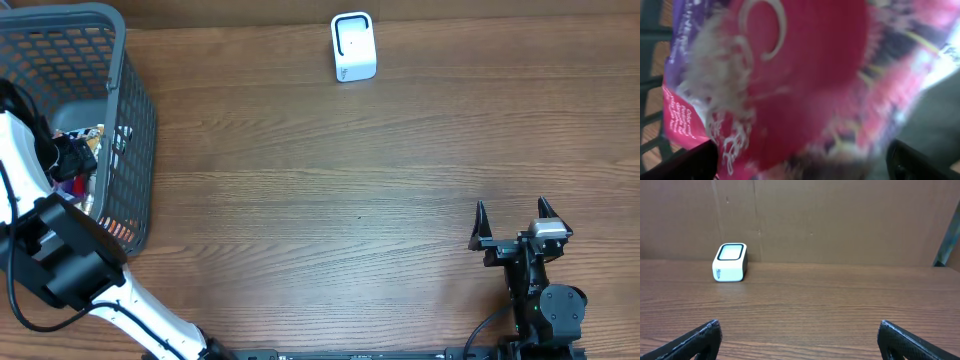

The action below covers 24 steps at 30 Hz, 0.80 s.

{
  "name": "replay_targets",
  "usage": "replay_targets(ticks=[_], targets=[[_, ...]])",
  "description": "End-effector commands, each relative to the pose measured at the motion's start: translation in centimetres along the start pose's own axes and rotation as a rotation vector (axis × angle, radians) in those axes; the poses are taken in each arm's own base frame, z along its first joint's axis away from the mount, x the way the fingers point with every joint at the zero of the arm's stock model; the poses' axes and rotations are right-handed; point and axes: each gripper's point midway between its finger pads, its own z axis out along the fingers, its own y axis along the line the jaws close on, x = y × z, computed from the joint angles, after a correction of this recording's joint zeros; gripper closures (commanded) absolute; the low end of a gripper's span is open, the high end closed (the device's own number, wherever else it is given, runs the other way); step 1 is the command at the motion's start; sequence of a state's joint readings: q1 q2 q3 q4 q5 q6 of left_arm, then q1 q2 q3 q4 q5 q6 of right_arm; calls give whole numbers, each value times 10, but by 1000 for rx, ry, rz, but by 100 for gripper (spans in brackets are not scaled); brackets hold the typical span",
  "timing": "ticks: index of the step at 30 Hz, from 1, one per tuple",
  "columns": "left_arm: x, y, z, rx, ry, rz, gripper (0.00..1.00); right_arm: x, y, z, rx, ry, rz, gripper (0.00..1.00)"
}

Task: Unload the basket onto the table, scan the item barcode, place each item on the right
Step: 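Reach the left gripper into the basket and grasp the red snack pack, then carry the red pack past the scanner and set it on the table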

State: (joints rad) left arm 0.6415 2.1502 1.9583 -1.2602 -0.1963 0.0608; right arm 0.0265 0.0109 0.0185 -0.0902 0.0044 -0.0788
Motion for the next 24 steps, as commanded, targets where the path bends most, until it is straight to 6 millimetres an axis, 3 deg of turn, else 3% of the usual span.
replay_targets(ticks=[1, 2, 4, 5, 8, 12, 15, 16, 19, 24], targets=[[2, -15, 22, 37, 48, 53, 42, 2, -1, 0, 5, -3, 0, 0], [2, -15, 22, 37, 48, 64, 64, 2, -1, 0, 5, -3, 0, 0], [0, -14, 19, 36, 39, 65, 92, 2, -1, 0, 5, -3, 0, 0], [0, -12, 18, 36, 37, 62, 96, 2, -1, 0, 5, -3, 0, 0], [-3, -8, 5, 34, 25, 49, 96, 2, -1, 0, 5, -3, 0, 0], [-18, 0, -30, 40, -41, -51, 96, 2, -1, 0, 5, -3, 0, 0], [-31, -5, -76, 123, -133, -81, 96, 2, -1, 0, 5, -3, 0, 0], [-36, -10, -104, 182, -196, -83, 96, 2, -1, 0, 5, -3, 0, 0], [-43, -18, -158, 282, -327, -79, 96, 2, -1, 0, 5, -3, 0, 0], [-35, -44, -264, 534, -574, -9, 96, 2, -1, 0, 5, -3, 0, 0]])
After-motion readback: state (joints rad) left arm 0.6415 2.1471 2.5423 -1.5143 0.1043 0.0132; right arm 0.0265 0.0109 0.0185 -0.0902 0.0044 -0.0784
